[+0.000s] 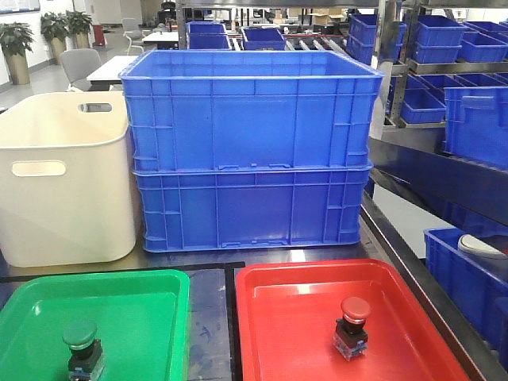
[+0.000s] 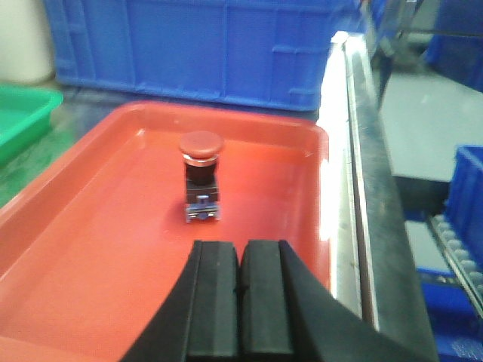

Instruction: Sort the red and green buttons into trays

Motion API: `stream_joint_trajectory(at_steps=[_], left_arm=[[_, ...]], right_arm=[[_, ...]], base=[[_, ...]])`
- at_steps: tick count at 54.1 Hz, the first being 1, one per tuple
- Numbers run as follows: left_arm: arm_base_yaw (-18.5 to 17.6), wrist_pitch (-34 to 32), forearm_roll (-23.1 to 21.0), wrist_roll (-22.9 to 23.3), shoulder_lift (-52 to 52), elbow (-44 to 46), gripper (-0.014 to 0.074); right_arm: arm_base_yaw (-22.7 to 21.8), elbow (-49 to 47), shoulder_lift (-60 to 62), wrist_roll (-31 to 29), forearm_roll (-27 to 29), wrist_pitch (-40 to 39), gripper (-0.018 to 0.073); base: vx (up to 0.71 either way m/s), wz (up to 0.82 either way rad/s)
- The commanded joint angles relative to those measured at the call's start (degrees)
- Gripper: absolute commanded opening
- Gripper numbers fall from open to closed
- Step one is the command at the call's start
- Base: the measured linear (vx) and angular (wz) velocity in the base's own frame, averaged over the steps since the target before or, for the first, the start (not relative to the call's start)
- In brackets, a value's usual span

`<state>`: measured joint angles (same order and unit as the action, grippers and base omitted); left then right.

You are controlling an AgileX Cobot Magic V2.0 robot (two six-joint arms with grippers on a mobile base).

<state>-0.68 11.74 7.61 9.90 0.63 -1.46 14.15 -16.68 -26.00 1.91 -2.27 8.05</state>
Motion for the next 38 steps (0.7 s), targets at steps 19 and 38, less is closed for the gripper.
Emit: stream_joint_trajectory(at_steps=[19,38], left_arm=[[0.0,-4.5,0.0,0.0,0.7,1.4,-0.0006],[0.0,-4.5,0.0,0.0,0.7,1.4,-0.0006]], right_arm=[[-11.3,18.8,26.6,2.2,1.5,-5.3,-0.0008],[-11.3,18.8,27.0,2.2,1.5,-5.3,-0.0008]], base=[[0.00,0.00],[0.00,0.00]])
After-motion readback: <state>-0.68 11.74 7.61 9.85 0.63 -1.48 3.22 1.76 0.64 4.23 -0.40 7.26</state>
